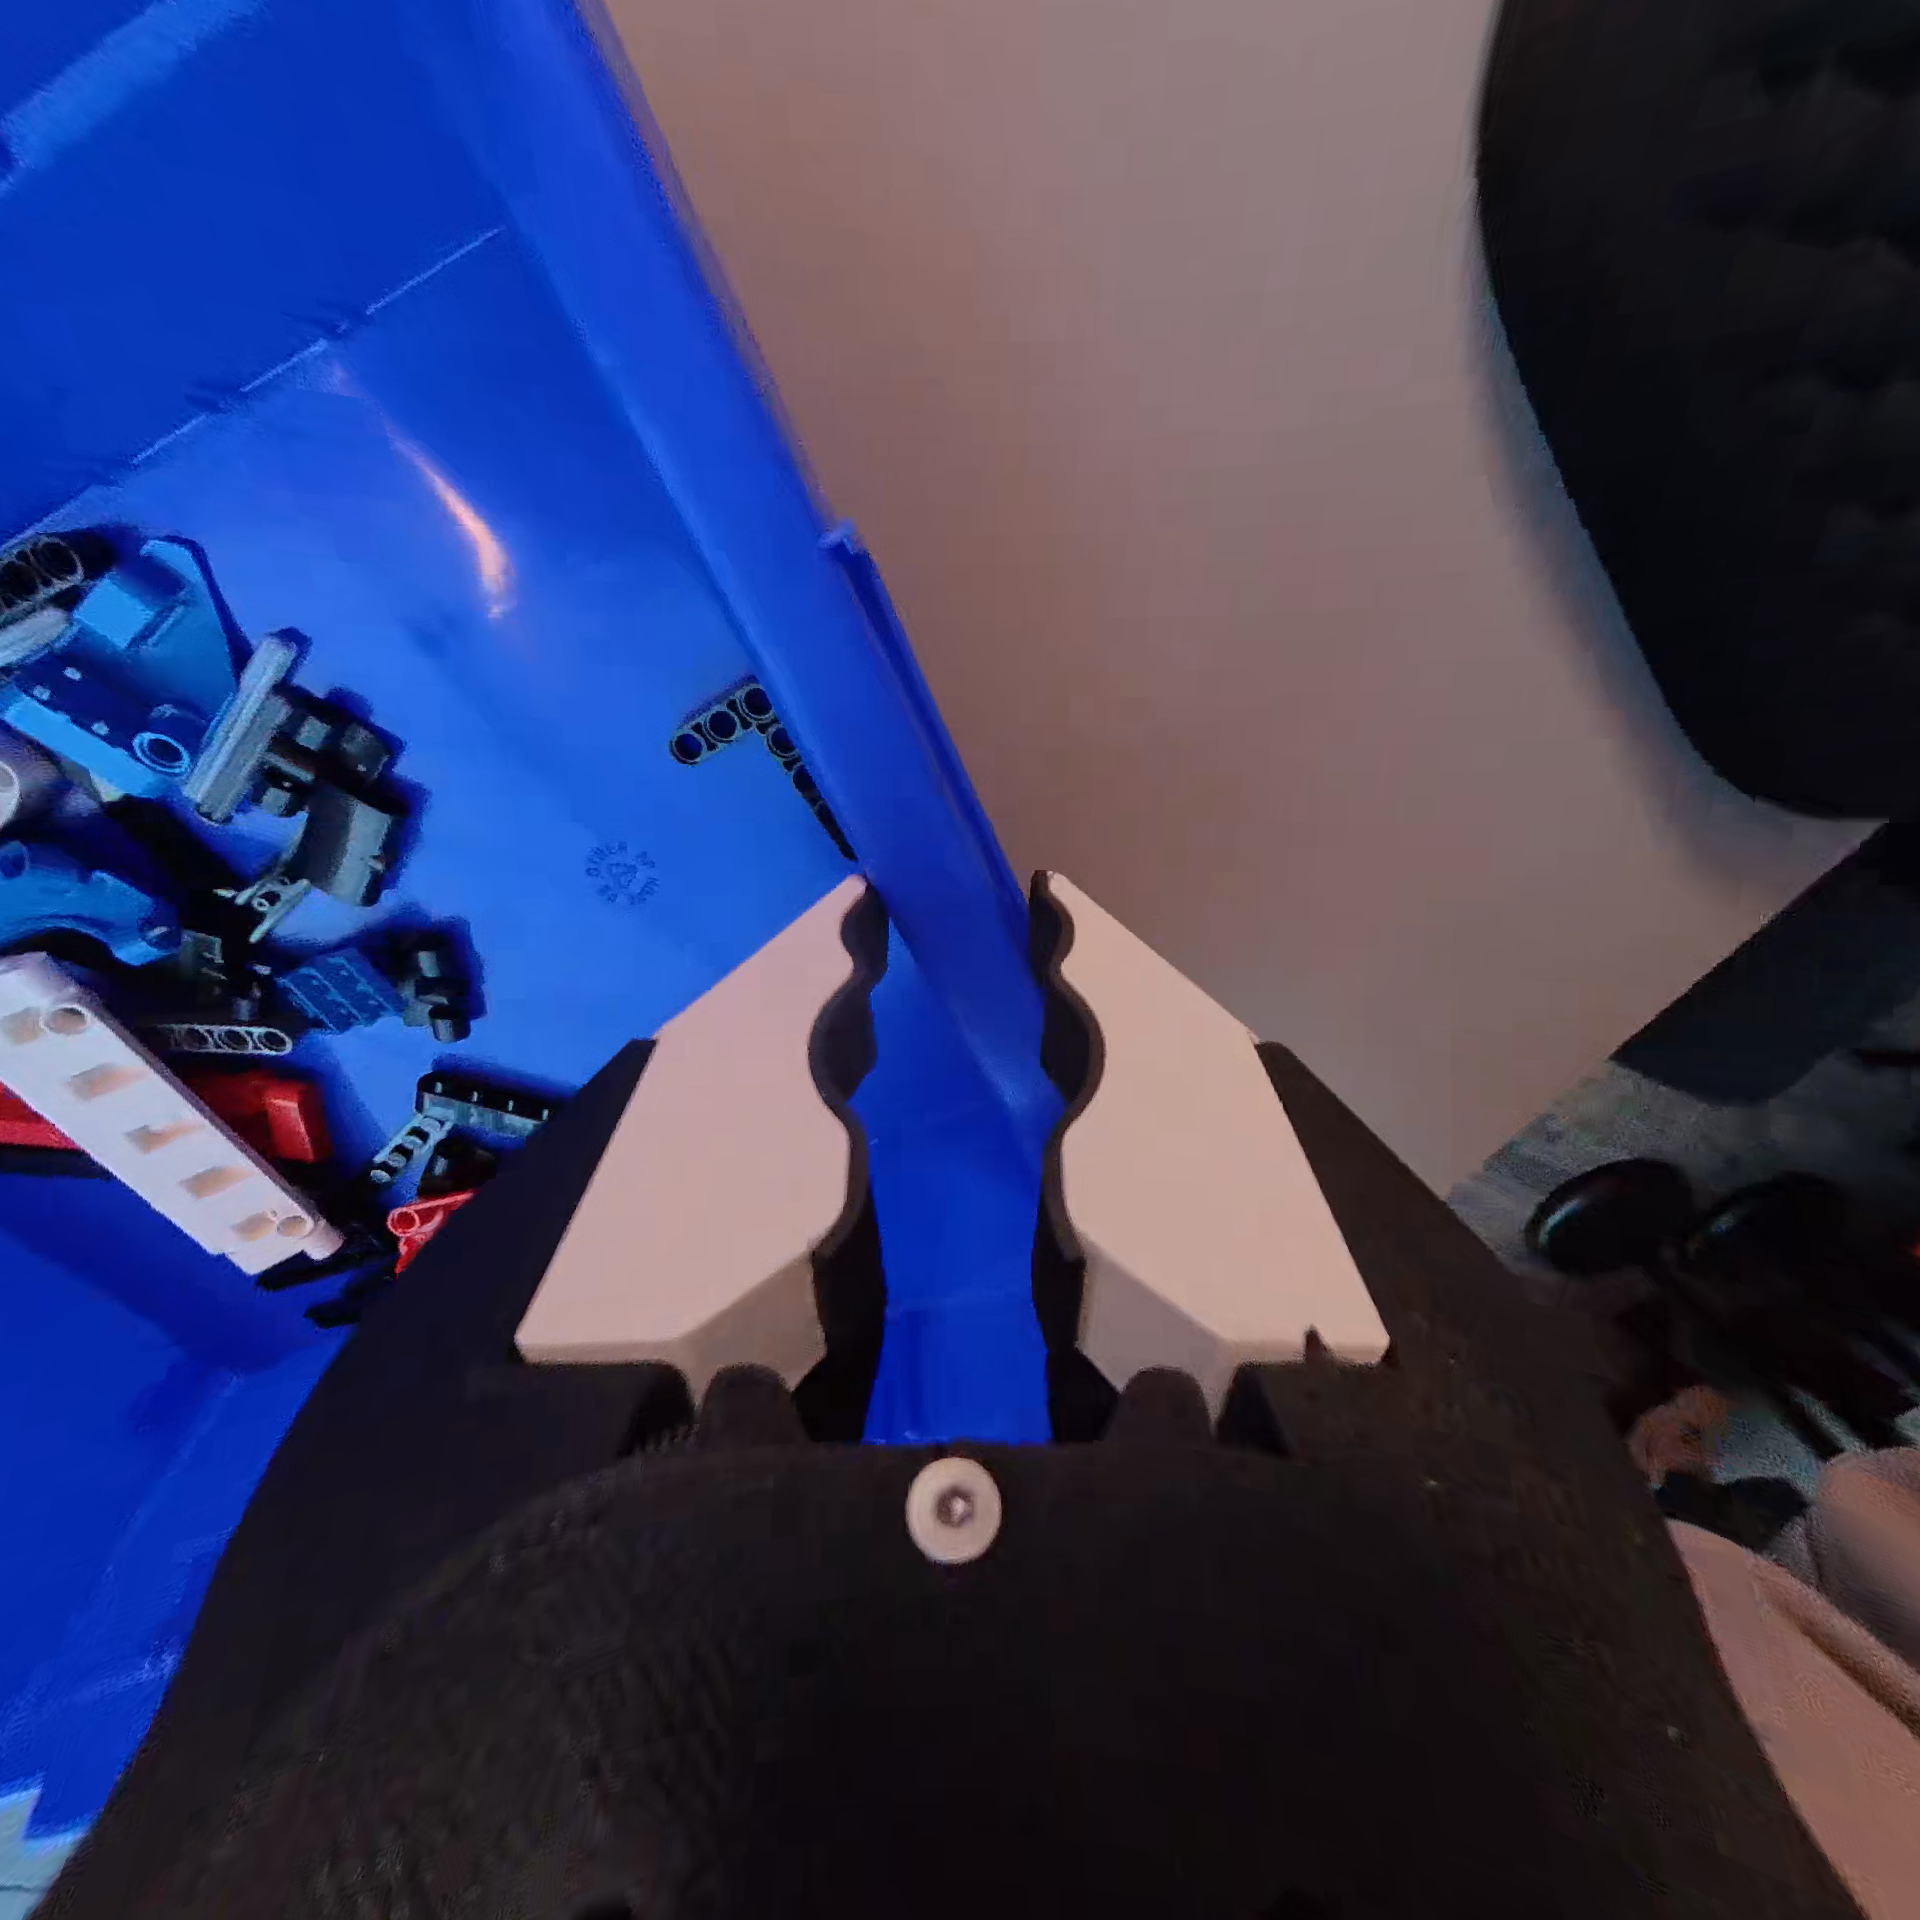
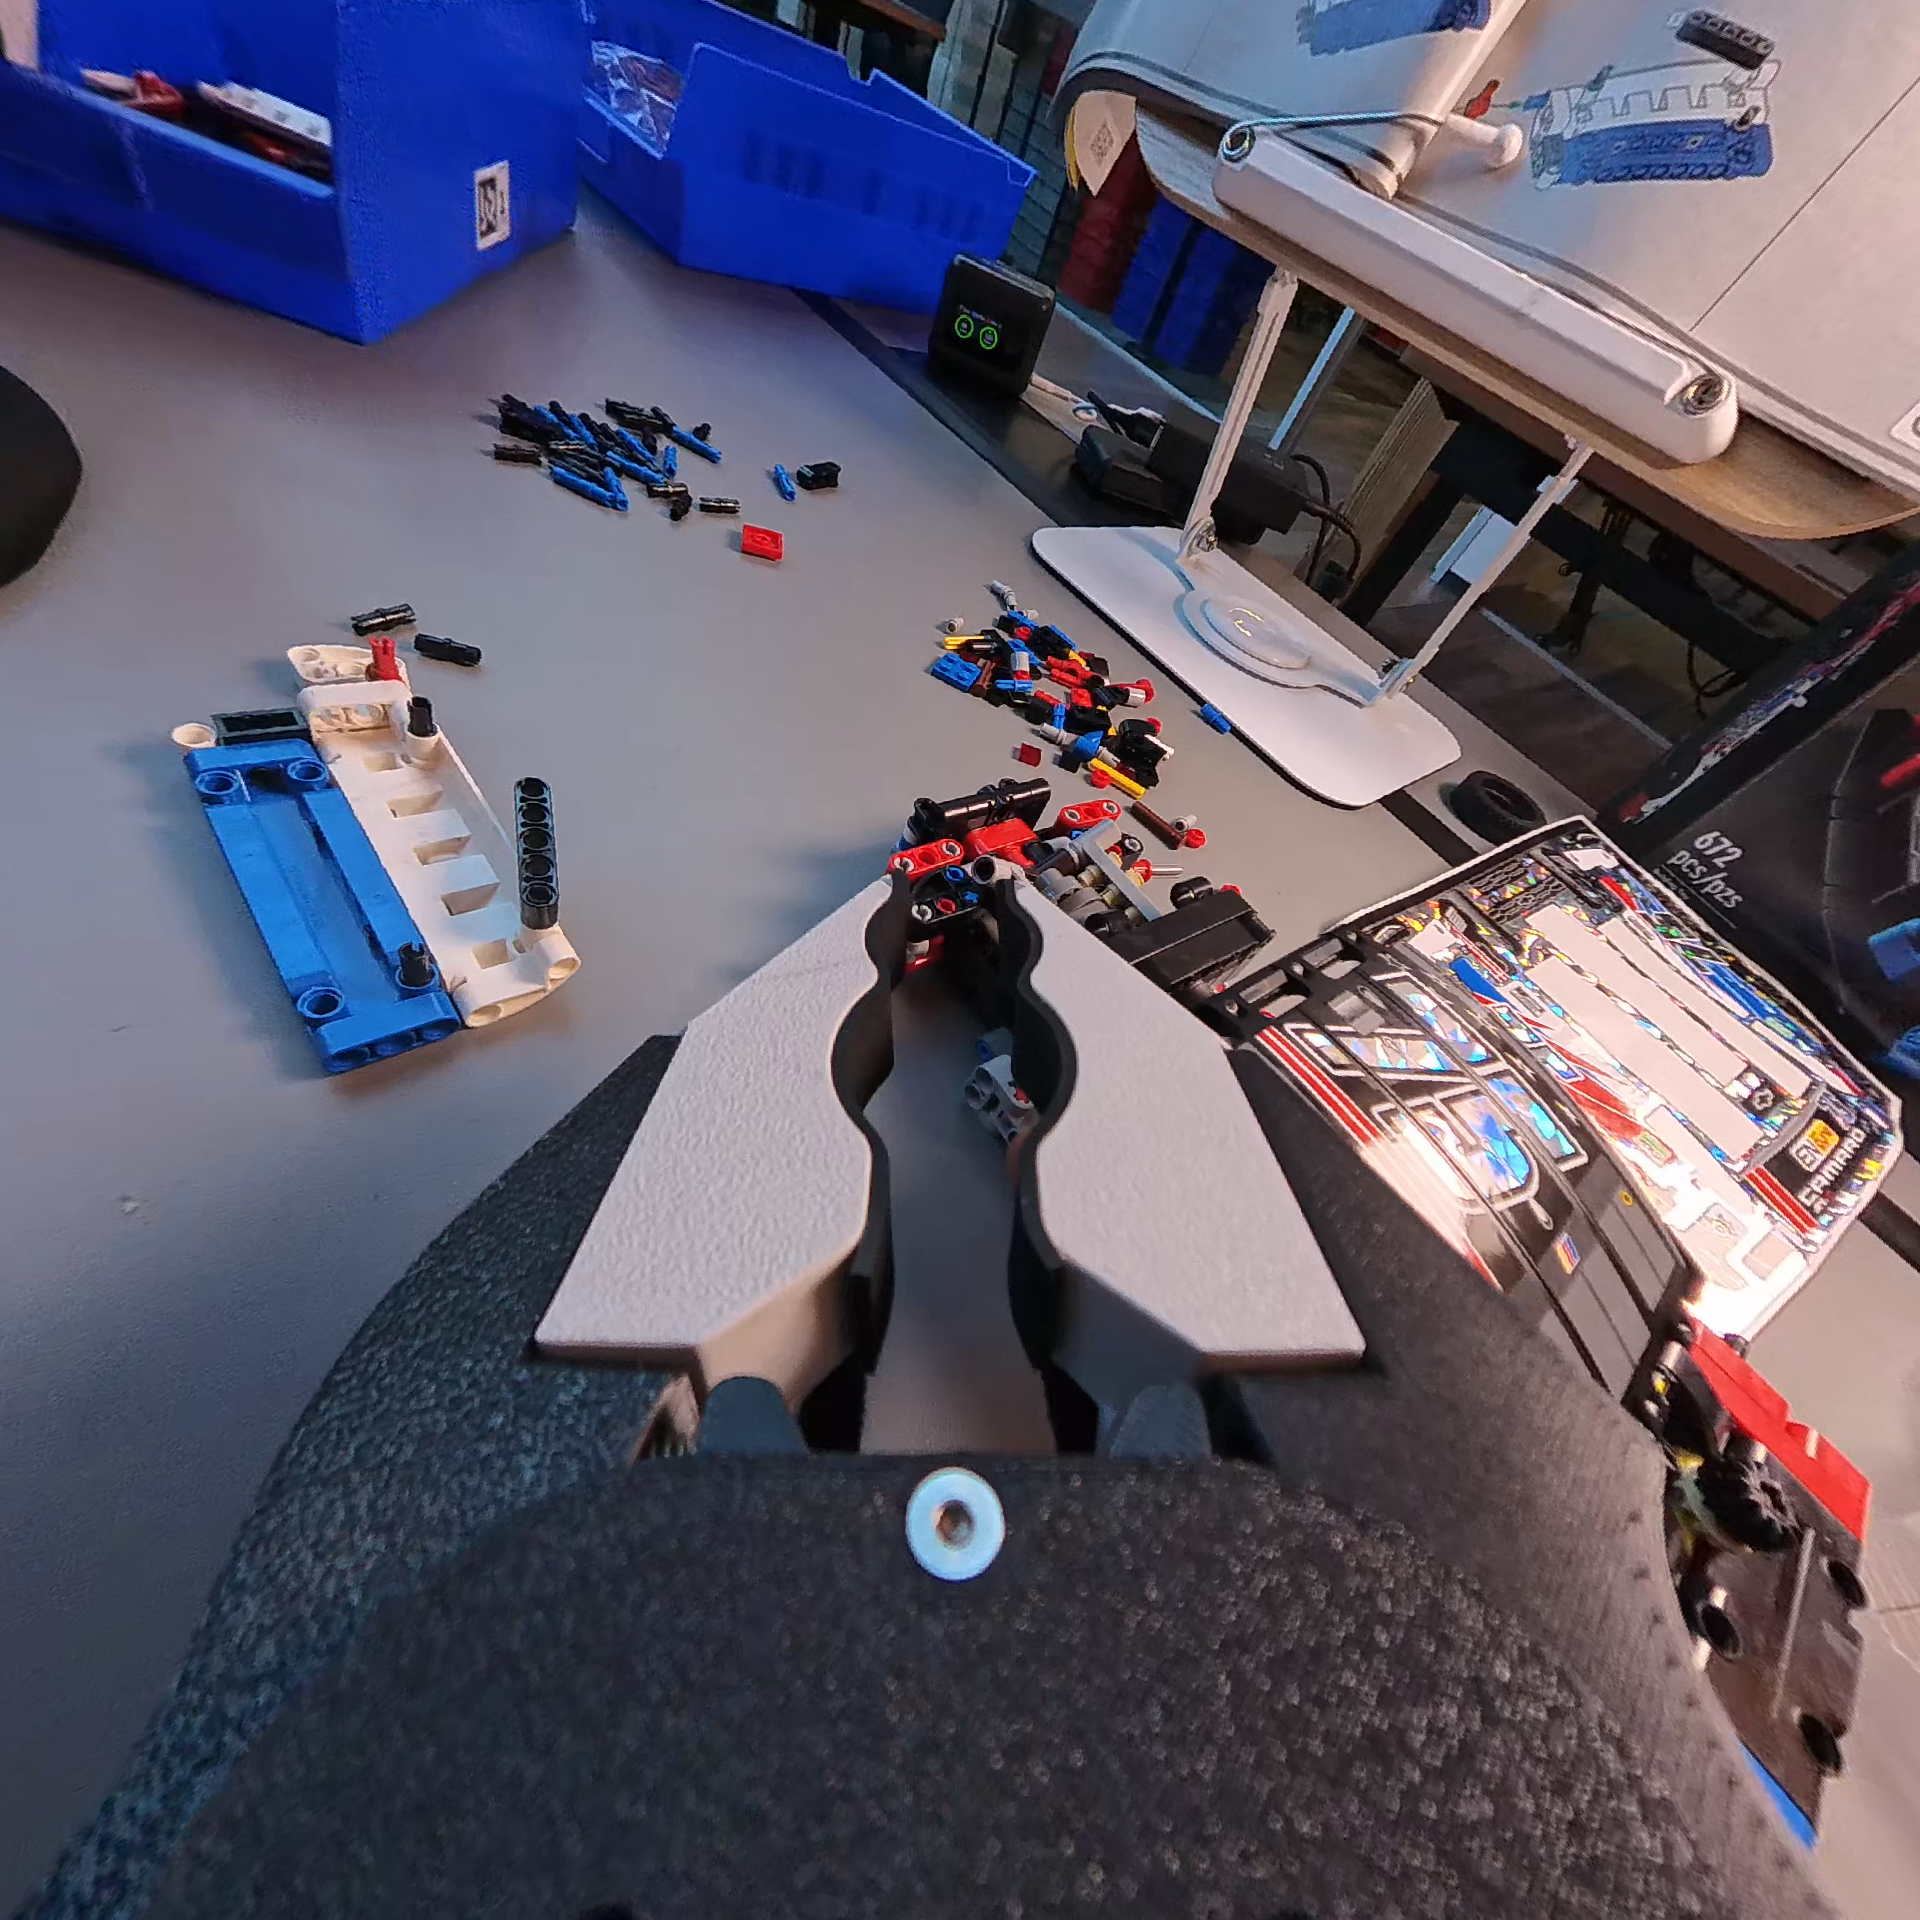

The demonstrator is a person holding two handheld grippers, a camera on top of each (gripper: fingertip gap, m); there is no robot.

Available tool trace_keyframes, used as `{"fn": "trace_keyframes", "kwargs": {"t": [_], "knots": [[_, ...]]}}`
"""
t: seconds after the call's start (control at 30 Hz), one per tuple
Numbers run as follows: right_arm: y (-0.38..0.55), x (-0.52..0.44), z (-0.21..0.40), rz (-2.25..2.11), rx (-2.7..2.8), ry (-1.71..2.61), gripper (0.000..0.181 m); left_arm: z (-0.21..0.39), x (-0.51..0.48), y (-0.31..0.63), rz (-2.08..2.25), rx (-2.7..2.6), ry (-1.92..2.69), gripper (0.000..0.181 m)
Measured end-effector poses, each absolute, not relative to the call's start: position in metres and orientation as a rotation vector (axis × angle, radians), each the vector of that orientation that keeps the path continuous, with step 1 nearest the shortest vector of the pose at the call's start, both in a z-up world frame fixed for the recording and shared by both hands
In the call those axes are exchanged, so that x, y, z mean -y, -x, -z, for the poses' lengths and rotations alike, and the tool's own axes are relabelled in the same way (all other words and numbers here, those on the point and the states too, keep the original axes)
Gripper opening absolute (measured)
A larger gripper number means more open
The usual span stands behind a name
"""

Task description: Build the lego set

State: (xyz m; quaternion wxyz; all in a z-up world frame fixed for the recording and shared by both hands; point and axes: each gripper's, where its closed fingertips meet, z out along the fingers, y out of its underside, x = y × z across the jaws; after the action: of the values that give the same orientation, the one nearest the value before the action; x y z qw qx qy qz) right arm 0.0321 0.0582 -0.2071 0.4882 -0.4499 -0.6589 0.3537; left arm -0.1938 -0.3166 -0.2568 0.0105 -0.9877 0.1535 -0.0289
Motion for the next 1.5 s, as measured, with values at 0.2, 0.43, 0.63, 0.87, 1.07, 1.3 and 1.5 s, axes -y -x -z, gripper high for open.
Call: {"fn": "trace_keyframes", "kwargs": {"t": [0.2, 0.43, 0.63, 0.87, 1.07, 1.3, 1.5], "knots": [[-0.031, -0.057, 0.208, -0.858, 1.614, 1.087, 0.014, 0.256, 0.355, 0.192, -0.097, -0.750, 3.109, 0.023], [-0.032, -0.056, 0.208, -0.858, 1.617, 1.083, 0.014, 0.255, 0.348, 0.205, -0.024, -0.292, 3.050, 0.020], [-0.032, -0.056, 0.209, -0.856, 1.619, 1.083, 0.014, 0.255, 0.316, 0.208, -0.099, 0.111, 2.916, 0.021], [-0.031, -0.054, 0.212, -0.849, 1.638, 1.083, 0.014, 0.204, 0.279, 0.223, -0.090, 0.032, 2.758, 0.028], [-0.031, -0.053, 0.213, -0.839, 1.644, 1.074, 0.014, 0.202, 0.223, 0.350, -0.293, 0.268, 2.624, 0.045], [-0.037, -0.061, 0.207, -0.864, 1.600, 1.092, 0.014, 0.271, 0.218, 0.386, -0.148, 0.385, 2.808, 0.039], [-0.035, -0.056, 0.208, -0.875, 1.623, 1.077, 0.014, 0.253, 0.273, 0.364, -0.056, 0.298, 3.008, 0.024]]}}
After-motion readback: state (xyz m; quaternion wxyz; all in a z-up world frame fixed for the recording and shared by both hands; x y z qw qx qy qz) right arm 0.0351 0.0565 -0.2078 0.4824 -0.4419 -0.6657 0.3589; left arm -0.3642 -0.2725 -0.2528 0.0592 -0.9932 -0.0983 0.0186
